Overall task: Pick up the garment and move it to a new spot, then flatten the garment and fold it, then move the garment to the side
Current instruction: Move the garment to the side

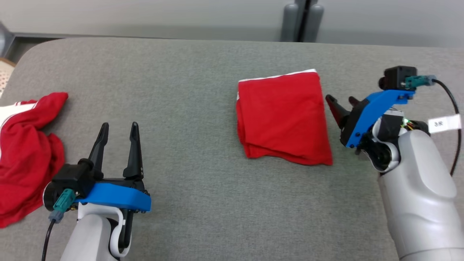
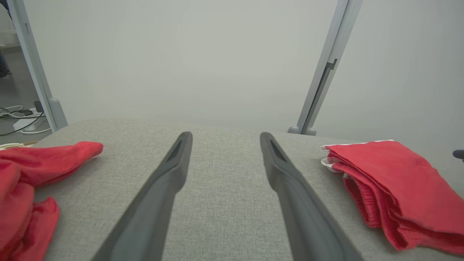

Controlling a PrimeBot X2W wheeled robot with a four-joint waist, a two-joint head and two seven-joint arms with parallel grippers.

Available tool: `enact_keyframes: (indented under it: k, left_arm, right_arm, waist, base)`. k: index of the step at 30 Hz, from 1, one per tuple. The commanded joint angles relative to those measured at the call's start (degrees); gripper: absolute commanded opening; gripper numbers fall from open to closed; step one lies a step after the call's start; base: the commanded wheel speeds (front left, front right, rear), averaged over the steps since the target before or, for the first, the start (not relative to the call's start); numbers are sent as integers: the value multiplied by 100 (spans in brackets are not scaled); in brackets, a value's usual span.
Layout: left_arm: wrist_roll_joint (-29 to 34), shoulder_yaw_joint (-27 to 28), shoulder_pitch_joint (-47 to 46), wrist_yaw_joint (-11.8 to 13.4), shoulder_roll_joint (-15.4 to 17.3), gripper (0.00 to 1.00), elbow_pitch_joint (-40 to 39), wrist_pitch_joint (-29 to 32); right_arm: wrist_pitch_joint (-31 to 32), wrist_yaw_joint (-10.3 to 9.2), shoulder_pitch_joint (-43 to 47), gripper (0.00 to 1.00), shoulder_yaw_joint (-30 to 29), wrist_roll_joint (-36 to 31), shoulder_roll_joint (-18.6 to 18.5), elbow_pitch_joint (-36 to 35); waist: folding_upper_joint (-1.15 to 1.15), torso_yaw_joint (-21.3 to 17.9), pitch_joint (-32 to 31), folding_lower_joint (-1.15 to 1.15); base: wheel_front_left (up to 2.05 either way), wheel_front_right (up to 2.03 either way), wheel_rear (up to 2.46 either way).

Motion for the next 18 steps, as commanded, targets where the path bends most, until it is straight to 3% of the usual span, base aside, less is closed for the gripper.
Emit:
enact_keyframes:
  k: [1,14,15,17,18]
  left_arm:
    - [46,-10,-131,-30,-7,100,-26,-27]
    - [127,-37,-162,-100,-147,100,13,-28]
    - [134,-43,-150,-100,-162,100,19,-28]
    - [144,-48,-131,-111,-174,100,26,-28]
    - [143,-37,-126,-117,-182,100,25,-28]
  right_arm:
    - [35,3,-164,100,59,38,20,140]
    - [-98,3,-708,100,56,-379,15,2074]
    - [-72,3,-721,94,100,-345,15,2181]
    - [-60,3,-773,25,205,-375,25,2337]
    - [-68,3,-823,0,290,-454,24,2370]
  waist:
    - [0,157,129,-1]
    - [0,438,241,-1]
    - [0,438,236,-1]
    - [0,419,233,-1]
    - [0,395,240,-1]
  base:
    - [0,0,0]
    - [0,0,0]
    - [0,0,0]
    - [0,0,0]
    - [0,0,0]
